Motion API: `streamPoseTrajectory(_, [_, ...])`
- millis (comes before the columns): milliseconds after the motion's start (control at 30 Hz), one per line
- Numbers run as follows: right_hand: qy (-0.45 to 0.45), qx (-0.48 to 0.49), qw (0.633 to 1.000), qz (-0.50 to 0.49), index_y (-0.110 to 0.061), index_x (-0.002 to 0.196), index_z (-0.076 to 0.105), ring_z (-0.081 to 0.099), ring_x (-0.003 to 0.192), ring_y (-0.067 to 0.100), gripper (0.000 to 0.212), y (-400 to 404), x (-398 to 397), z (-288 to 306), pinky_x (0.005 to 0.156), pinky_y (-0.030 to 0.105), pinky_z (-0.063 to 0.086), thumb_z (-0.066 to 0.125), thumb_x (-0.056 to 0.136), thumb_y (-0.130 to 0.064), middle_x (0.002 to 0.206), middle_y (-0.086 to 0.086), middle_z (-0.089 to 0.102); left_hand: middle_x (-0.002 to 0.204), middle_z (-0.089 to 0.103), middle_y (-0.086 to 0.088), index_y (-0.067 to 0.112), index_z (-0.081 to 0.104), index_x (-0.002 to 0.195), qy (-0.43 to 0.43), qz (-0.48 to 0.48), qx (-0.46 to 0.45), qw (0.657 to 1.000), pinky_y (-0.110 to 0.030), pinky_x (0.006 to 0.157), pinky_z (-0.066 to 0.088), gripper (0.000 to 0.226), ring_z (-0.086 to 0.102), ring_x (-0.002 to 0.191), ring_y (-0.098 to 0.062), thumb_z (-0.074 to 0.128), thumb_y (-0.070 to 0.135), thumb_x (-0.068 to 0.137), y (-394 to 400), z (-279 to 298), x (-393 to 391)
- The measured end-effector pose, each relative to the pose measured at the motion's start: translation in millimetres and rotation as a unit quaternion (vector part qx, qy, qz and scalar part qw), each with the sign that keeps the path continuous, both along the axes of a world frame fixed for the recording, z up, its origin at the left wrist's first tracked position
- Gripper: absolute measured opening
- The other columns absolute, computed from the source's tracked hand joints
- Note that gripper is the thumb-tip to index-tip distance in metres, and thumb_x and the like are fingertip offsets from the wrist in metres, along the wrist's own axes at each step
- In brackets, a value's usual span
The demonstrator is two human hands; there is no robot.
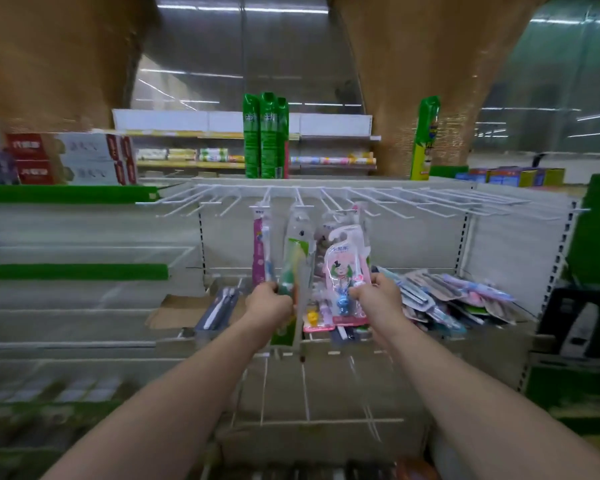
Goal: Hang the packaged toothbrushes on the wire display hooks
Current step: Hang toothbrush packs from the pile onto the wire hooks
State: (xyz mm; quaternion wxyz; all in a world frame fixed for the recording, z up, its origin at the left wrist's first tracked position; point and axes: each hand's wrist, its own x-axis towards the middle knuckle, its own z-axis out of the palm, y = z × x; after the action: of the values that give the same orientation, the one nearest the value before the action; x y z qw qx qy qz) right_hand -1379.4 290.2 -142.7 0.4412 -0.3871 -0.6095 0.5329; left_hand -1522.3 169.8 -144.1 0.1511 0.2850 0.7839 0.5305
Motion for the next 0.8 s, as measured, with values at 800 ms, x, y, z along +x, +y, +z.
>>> streamPoseTrajectory(800, [-0.024,-0.019,1.000,0.007,-0.021,0.115,0.073,0.065,0.086,0.016,0.025,78,-69,2,0.058,0.023,0.043,0.071,0.090,-0.020,0.103,0.001,0.073,0.102,0.068,-0.004,0.016,0.064,0.108,-0.025,-0.050,-0.022,0.998,-0.030,0.069,0.055,0.030,0.065,0.089,-0.017,0.066,-0.006,0.088,62,18,-47])
